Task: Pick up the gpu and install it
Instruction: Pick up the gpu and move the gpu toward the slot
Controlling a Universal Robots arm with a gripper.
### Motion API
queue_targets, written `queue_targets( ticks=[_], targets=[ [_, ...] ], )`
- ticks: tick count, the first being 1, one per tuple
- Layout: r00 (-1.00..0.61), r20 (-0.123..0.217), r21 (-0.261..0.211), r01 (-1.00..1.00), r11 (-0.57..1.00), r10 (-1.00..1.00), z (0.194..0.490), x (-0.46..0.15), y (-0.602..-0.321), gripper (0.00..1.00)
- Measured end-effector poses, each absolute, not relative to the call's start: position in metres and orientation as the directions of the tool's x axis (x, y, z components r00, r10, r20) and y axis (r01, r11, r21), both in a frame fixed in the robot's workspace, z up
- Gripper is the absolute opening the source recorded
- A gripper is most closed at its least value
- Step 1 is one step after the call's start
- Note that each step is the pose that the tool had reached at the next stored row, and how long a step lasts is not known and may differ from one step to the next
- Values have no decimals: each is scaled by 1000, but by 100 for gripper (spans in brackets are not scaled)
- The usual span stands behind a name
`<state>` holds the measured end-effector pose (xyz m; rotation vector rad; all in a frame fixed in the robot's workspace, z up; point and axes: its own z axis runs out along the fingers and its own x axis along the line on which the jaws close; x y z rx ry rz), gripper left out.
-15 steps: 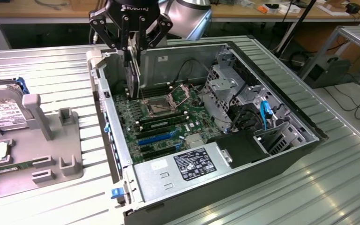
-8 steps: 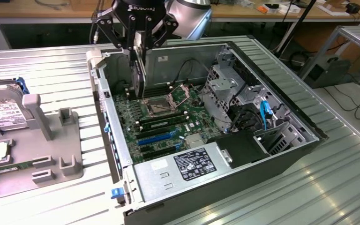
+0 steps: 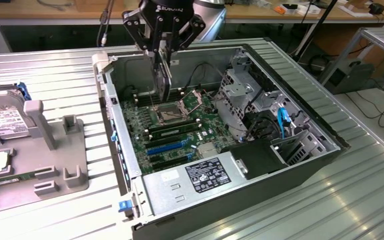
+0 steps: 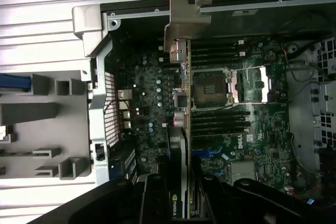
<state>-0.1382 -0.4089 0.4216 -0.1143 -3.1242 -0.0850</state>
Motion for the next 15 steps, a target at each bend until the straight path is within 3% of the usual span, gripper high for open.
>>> queue_targets(
  ticks=[15],
  targets=[
    [-997,16,54,70,996,69,422,-101,-409,27]
  ],
)
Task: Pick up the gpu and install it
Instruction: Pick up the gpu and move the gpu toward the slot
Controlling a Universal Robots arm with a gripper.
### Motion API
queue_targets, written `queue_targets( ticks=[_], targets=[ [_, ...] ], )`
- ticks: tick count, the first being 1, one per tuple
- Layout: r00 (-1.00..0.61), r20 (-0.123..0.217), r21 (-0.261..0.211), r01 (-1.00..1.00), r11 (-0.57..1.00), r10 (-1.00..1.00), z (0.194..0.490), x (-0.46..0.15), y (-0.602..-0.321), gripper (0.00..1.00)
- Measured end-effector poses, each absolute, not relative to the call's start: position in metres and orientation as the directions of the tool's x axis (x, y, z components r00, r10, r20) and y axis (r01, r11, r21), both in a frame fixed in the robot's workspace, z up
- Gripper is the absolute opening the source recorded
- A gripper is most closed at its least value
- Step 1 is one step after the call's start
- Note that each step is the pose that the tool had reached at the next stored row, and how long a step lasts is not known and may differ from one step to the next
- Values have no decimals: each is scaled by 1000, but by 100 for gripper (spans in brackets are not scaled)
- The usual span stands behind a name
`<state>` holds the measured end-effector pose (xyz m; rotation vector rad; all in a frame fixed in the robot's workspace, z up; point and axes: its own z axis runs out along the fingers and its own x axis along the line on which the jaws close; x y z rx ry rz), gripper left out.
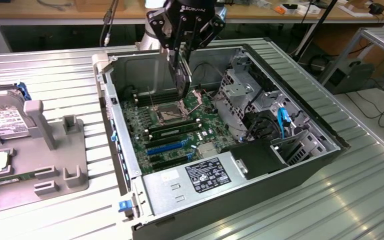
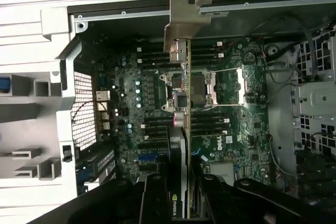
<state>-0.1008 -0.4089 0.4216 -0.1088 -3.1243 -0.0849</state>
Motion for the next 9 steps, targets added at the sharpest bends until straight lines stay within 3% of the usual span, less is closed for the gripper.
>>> queue_targets(
  ticks=[9],
  targets=[
    [-998,16,54,68,996,67,422,-80,-409,27]
  ],
)
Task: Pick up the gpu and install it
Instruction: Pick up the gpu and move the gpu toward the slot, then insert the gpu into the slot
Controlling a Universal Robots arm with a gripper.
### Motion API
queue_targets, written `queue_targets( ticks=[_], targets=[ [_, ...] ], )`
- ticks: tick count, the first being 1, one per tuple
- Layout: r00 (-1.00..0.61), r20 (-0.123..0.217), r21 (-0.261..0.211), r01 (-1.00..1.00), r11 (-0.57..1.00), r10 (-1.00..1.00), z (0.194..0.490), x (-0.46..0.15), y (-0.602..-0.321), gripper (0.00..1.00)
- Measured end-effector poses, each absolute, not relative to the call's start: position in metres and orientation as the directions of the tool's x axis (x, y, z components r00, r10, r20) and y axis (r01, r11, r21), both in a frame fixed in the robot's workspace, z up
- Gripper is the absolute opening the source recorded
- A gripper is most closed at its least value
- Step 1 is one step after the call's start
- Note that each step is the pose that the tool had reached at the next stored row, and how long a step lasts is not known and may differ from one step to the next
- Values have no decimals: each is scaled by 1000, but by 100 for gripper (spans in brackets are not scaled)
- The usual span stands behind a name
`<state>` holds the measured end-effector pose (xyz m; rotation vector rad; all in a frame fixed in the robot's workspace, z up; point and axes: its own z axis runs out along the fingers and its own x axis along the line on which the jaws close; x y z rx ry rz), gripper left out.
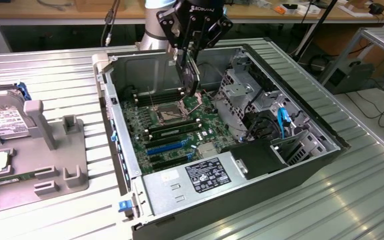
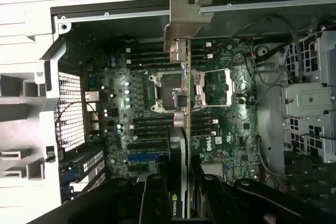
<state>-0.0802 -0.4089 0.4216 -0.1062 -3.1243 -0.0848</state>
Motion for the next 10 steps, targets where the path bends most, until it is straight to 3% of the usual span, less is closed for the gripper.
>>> queue_targets(
  ticks=[10],
  targets=[
    [-998,16,54,68,996,67,422,-73,-409,27]
  ],
)
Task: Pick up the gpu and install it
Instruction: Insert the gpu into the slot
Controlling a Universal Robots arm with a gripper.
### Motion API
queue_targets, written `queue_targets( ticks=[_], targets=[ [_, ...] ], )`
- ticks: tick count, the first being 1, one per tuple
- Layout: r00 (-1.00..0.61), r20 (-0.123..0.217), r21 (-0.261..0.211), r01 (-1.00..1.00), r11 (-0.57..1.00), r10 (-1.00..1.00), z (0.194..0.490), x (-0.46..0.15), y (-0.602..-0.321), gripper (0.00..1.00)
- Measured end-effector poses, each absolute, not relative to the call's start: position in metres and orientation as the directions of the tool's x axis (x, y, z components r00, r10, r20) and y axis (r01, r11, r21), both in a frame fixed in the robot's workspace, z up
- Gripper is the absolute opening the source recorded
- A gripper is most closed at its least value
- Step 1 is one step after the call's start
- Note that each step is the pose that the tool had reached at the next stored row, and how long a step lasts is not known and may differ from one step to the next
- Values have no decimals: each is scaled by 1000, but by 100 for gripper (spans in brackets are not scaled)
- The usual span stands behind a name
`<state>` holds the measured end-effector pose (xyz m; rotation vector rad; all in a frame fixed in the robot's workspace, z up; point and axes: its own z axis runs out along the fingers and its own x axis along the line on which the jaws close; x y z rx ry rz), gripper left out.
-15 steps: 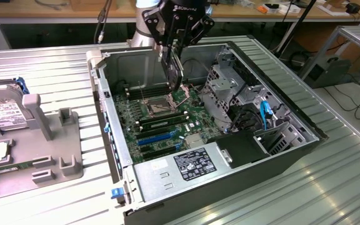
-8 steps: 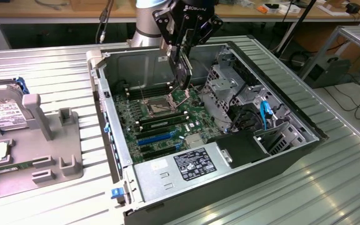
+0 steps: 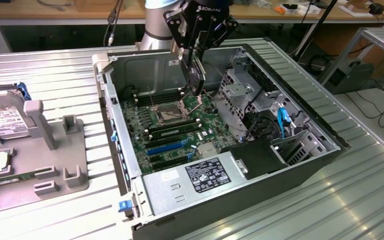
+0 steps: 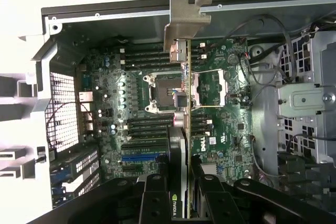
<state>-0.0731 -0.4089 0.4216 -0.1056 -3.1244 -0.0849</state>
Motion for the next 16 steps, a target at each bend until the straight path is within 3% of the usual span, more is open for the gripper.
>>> queue_targets(
  ticks=[16],
  targets=[
    [-999,16,54,33,998,32,422,-73,-409,27]
  ],
)
